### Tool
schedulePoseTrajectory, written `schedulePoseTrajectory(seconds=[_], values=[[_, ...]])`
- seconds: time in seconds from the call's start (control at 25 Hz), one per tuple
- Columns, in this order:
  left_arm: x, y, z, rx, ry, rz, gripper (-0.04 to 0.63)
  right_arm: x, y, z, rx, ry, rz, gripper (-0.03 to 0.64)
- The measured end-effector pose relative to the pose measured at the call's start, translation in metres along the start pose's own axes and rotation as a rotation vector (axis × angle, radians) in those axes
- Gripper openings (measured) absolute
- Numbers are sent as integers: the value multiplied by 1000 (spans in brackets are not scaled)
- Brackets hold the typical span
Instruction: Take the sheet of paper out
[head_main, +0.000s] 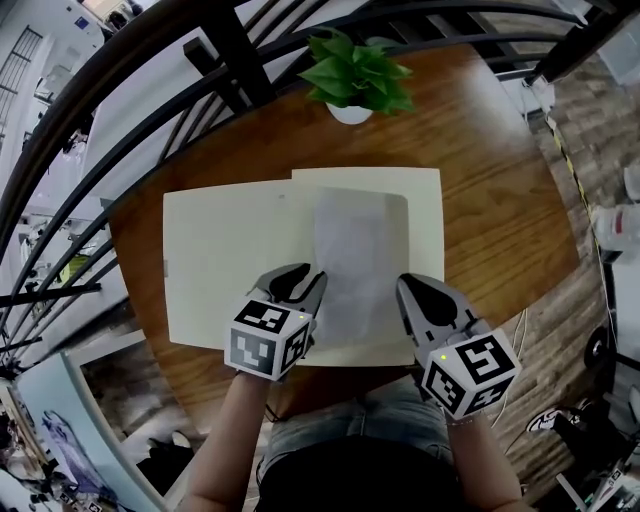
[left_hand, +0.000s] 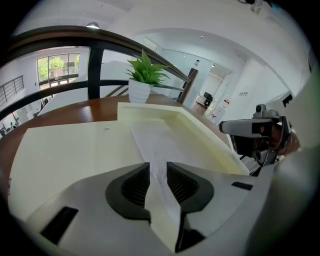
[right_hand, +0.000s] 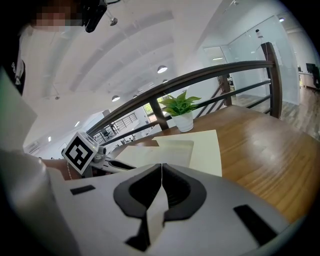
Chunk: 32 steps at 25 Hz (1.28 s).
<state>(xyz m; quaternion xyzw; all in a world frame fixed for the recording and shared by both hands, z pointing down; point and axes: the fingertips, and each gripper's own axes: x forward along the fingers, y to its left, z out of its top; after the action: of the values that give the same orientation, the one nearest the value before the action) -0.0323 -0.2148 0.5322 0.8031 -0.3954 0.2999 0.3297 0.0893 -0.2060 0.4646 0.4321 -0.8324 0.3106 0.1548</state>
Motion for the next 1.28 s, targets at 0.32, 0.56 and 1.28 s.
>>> schedulePoseTrajectory(seconds=[0.32, 0.56, 1.28], values=[[12, -4, -8, 11, 54, -4, 104, -2, -4, -2, 17, 1, 3, 28], [17, -1, -15, 8, 99, 5, 106, 1, -4, -5, 30, 5, 14, 28], [22, 10, -19, 103, 134, 77, 52, -2, -9, -9, 44, 5, 14, 28]])
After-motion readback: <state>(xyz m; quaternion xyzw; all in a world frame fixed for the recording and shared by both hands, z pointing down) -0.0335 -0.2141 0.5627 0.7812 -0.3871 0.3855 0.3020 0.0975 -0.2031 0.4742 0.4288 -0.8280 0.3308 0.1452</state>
